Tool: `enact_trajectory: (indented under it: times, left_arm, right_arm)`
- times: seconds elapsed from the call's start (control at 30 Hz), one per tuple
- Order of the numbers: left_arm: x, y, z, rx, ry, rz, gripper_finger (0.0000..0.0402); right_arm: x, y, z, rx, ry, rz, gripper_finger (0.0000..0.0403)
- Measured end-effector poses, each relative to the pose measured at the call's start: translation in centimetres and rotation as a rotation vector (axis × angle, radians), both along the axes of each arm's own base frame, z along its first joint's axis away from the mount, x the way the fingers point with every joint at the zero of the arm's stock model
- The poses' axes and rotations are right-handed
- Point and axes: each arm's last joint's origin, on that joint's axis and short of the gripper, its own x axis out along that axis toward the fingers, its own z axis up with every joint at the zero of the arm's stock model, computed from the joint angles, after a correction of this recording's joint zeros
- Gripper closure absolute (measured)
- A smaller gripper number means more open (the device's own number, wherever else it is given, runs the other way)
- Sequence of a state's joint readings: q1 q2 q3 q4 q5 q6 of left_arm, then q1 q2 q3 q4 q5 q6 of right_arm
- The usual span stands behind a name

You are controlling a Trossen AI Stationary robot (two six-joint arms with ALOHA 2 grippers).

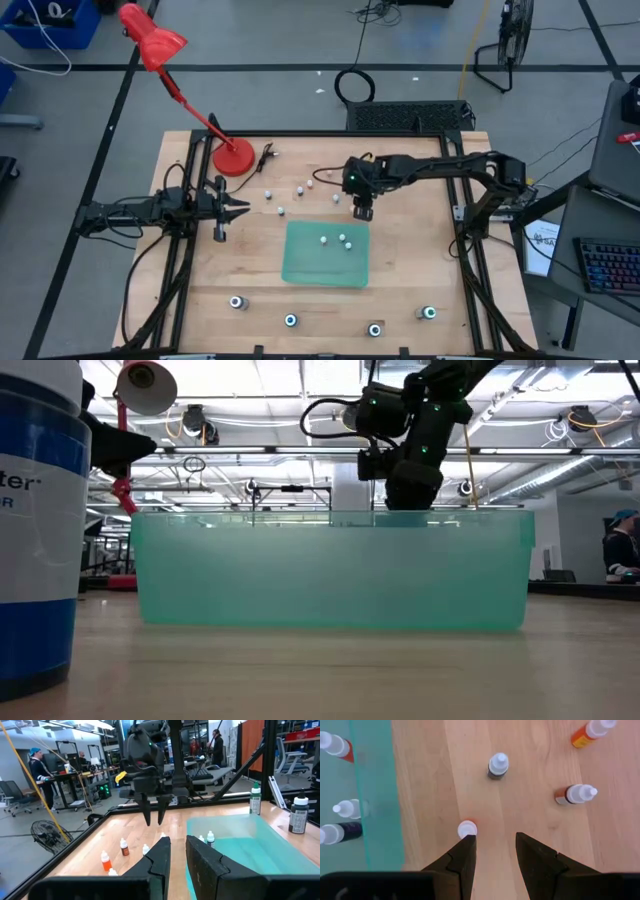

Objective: Pick & Place food coloring
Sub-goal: Put the small orange food coloring bottle into the green bin

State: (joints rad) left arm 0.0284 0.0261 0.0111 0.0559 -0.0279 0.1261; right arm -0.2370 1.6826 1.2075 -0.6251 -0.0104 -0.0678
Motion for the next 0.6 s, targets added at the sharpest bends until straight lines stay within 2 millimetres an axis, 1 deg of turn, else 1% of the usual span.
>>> enact_trajectory:
  times: [0.13, 0.4, 0.6]
  left_arm:
    - [0.0, 0.0, 0.0, 0.000, -0.001, 0.001, 0.0334]
    - [0.0, 0.0, 0.0, 0.000, 0.000, 0.000, 0.0334]
    - [0.0, 0.0, 0.0, 0.000, 0.000, 0.000, 0.0334]
  right_arm:
    - [-0.3, 0.7, -1.1, 0.038, 0.007, 0.008, 0.0272]
    - [0.2, 1.7, -1.3, 0.045, -0.037, 0.046, 0.0272]
    - [0.2, 1.7, -1.3, 0.038, -0.041, 0.052, 0.0272]
